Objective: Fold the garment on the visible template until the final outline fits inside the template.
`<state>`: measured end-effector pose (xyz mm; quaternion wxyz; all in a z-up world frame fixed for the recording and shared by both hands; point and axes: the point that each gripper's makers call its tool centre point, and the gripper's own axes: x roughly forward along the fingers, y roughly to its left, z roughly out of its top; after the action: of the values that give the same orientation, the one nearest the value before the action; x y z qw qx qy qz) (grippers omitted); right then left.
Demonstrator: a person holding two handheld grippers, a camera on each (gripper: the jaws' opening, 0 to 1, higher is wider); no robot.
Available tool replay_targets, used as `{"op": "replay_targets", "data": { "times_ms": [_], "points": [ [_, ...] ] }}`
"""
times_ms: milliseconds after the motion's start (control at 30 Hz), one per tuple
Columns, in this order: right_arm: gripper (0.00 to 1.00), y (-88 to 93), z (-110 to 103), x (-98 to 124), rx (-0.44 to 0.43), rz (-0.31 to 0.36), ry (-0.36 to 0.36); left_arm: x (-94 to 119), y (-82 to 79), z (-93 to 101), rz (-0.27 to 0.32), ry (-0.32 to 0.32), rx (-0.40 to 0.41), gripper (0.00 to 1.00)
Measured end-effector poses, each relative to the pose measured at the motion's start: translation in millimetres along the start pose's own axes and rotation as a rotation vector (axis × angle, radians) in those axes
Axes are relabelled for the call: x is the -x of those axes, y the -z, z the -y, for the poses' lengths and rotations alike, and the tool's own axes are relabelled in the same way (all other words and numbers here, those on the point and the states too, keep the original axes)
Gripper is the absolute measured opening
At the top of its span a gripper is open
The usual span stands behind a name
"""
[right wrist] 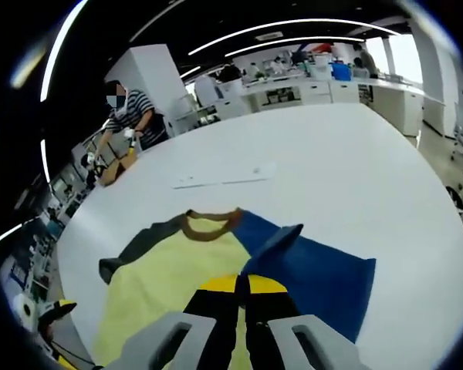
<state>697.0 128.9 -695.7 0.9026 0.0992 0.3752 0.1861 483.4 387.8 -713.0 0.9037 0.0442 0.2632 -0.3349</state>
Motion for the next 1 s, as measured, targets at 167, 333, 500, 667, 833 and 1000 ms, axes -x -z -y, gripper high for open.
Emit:
{"op": "replay_targets", "data": {
  "times_ms": [167,333,500,667,833,1000],
  "points": [
    [0.0,-2.3,-8,-6,0.01,-0.008,-0.012,-3,-2.0,4.7,0.001,0.007,-0.001,0.99],
    [0.0,-1.2,-15,-11,0.032,-0.023,-0.011,-3,-2.7,8.4,-0.002,0.006,-0.007,0.98],
    [0.0,0.0,-25,-17,0.046,-0.033,-0.018,-3,-3.8,10.4,-0.003,0.006,-0.009,0.98],
    [0.0,0.7,-36,-23,0.075,-0.046,-0.02,-3,-0.2,5.9,-0.007,0.007,-0.011,0.98],
    [0.0,-0.1,-45,-29,0.095,-0.057,-0.022,-3,1.7,5.6,-0.009,0.006,-0.008,0.99],
    [0.0,0.6,-55,-36,0.113,-0.072,-0.031,-3,3.3,3.5,-0.009,0.003,-0.003,0.99]
  ]
}}
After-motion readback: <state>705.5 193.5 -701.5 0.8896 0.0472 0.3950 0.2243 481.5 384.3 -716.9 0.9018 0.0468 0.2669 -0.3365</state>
